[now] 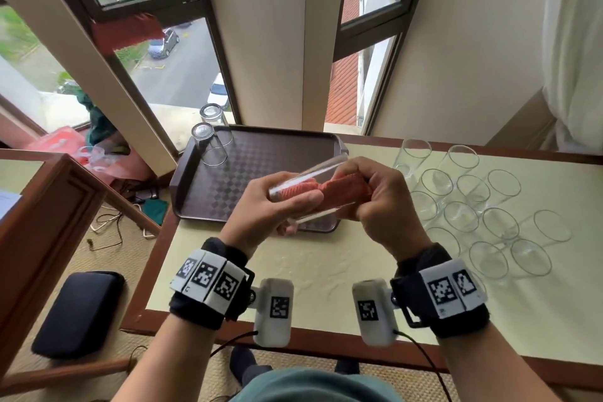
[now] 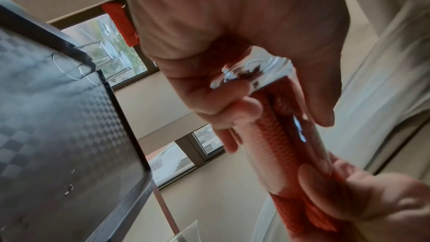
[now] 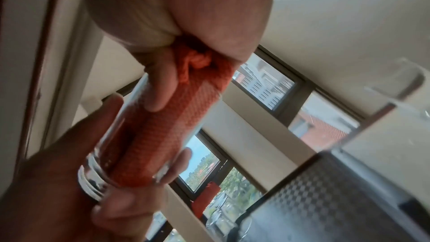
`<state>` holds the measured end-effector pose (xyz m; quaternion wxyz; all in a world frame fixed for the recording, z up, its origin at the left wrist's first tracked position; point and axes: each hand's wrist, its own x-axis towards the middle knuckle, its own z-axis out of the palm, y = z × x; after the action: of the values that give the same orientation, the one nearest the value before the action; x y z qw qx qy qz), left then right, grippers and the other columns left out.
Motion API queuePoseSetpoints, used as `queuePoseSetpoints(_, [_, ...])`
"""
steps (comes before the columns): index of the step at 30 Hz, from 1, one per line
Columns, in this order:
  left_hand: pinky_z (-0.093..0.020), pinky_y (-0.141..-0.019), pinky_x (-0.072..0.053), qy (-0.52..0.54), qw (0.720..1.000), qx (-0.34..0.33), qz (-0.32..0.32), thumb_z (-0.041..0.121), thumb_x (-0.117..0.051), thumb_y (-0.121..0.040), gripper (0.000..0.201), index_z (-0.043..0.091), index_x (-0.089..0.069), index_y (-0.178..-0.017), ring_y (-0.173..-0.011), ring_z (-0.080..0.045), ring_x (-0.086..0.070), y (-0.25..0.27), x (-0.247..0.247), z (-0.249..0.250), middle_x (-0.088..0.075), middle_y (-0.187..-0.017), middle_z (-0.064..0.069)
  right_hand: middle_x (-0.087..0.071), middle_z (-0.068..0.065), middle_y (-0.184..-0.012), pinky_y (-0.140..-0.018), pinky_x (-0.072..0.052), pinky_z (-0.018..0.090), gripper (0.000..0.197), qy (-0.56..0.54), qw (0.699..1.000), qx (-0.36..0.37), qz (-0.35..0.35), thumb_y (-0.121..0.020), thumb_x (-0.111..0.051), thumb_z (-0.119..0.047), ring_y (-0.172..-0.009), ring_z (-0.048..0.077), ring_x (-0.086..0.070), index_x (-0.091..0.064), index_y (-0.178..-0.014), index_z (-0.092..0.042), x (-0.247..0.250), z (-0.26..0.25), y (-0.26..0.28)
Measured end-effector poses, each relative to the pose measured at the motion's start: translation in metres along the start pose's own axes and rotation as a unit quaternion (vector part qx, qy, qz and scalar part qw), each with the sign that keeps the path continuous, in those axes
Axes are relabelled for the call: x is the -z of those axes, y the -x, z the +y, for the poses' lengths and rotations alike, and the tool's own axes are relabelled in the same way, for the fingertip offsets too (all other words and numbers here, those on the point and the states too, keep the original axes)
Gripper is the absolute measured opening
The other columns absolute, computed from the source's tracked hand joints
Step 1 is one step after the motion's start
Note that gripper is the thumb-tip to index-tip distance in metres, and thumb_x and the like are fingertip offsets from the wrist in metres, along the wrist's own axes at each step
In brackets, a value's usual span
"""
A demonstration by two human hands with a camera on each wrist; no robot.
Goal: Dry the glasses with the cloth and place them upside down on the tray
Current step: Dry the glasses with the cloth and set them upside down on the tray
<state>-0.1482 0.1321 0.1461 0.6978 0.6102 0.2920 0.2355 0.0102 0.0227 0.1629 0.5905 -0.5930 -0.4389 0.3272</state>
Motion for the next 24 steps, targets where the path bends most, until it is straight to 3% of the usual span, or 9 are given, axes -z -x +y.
queuePoseSetpoints(3, [-0.024,-0.053,-0.056,-0.034,0.998,-0.046,0.033,0.039,-0.090,-0.051,0.057,0.016,-0.074,-0.100,-0.066,-0.025,-0.068,0.001,0.000,0.001,-0.076,-0.084,-0.006,-0.066,-0.006,-0.076,-0.055,-0.057,0.025,0.052,-0.010,0.999,-0.026,-0.018,-0.065,-0.054,0.033,-0.071,0.002,-0.067,-0.064,-0.083,-0.015,-0.001,-0.001,-0.003])
queuePoseSetpoints(7, [-0.031,-0.083,-0.061,-0.141,0.975,-0.168,0.045,0.032,-0.095,-0.054,0.073,0.015,-0.066,-0.119,-0.094,-0.015,-0.074,0.006,-0.004,0.001,-0.074,-0.107,-0.002,-0.072,-0.006,-0.079,-0.065,-0.057,0.025,0.029,-0.074,0.995,-0.060,-0.029,-0.068,-0.075,0.002,-0.078,0.012,-0.070,-0.066,-0.092,-0.012,0.001,-0.001,-0.009])
queuePoseSetpoints(9, [-0.029,-0.085,-0.060,-0.181,0.959,-0.211,0.054,0.036,-0.095,-0.057,0.075,0.019,-0.063,-0.123,-0.098,-0.012,-0.073,0.004,-0.005,-0.001,-0.073,-0.111,0.000,-0.072,-0.003,-0.077,-0.065,-0.058,0.026,0.027,-0.102,0.993,-0.065,-0.011,-0.070,-0.075,0.006,-0.076,0.017,-0.070,-0.066,-0.092,-0.008,0.002,-0.001,-0.011])
queuePoseSetpoints(11, [-0.034,-0.085,-0.060,-0.149,0.971,-0.180,0.039,0.042,-0.095,-0.054,0.076,0.023,-0.064,-0.121,-0.098,-0.018,-0.074,0.003,-0.002,0.002,-0.074,-0.110,-0.001,-0.072,-0.003,-0.076,-0.064,-0.057,0.024,0.029,-0.116,0.992,-0.054,-0.005,-0.069,-0.074,0.011,-0.075,0.014,-0.070,-0.066,-0.092,-0.005,0.003,-0.002,-0.011])
queuePoseSetpoints(14, [-0.025,-0.064,-0.059,-0.059,0.995,-0.078,-0.003,0.057,-0.092,-0.047,0.082,0.020,-0.065,-0.116,-0.078,-0.014,-0.073,0.003,0.001,0.008,-0.076,-0.098,-0.002,-0.070,-0.009,-0.071,-0.060,-0.055,0.020,0.037,-0.079,0.997,-0.027,-0.001,-0.066,-0.072,0.024,-0.071,0.006,-0.068,-0.065,-0.086,-0.007,0.003,-0.003,-0.009])
queuePoseSetpoints(16, [-0.017,-0.055,-0.053,-0.040,0.997,-0.068,0.001,0.047,-0.091,-0.050,0.071,0.019,-0.068,-0.111,-0.065,-0.009,-0.070,0.005,-0.001,0.006,-0.076,-0.086,0.000,-0.070,-0.009,-0.069,-0.058,-0.055,0.020,0.042,-0.056,0.998,-0.021,-0.006,-0.063,-0.070,0.028,-0.069,0.006,-0.069,-0.064,-0.082,-0.008,0.000,-0.003,-0.009])
queuePoseSetpoints(19, [-0.028,-0.071,-0.061,-0.111,0.986,-0.120,0.039,0.044,-0.087,-0.055,0.067,0.023,-0.068,-0.115,-0.083,-0.012,-0.075,0.009,-0.001,0.005,-0.076,-0.100,0.002,-0.072,-0.005,-0.073,-0.055,-0.054,0.020,0.043,-0.059,0.997,-0.041,-0.015,-0.058,-0.069,0.030,-0.070,0.007,-0.068,-0.064,-0.081,-0.006,-0.002,-0.005,-0.011])
queuePoseSetpoints(22, [-0.035,-0.084,-0.061,-0.249,0.939,-0.228,0.065,0.048,-0.085,-0.060,0.073,0.022,-0.065,-0.125,-0.097,-0.009,-0.073,0.010,0.000,-0.002,-0.074,-0.113,0.001,-0.071,0.022,-0.094,-0.059,-0.058,0.030,0.045,-0.076,0.994,-0.067,-0.031,-0.046,-0.074,0.016,-0.082,0.024,-0.069,-0.067,-0.088,0.002,0.000,-0.004,-0.016])
queuePoseSetpoints(24, [-0.037,-0.086,-0.061,-0.237,0.941,-0.230,0.073,0.045,-0.087,-0.059,0.072,0.022,-0.065,-0.124,-0.098,-0.012,-0.073,0.010,-0.001,-0.004,-0.074,-0.113,0.001,-0.073,0.017,-0.087,-0.056,-0.056,0.028,0.047,-0.093,0.993,-0.073,-0.029,-0.044,-0.071,0.022,-0.078,0.023,-0.070,-0.068,-0.087,0.003,0.000,-0.005,-0.017])
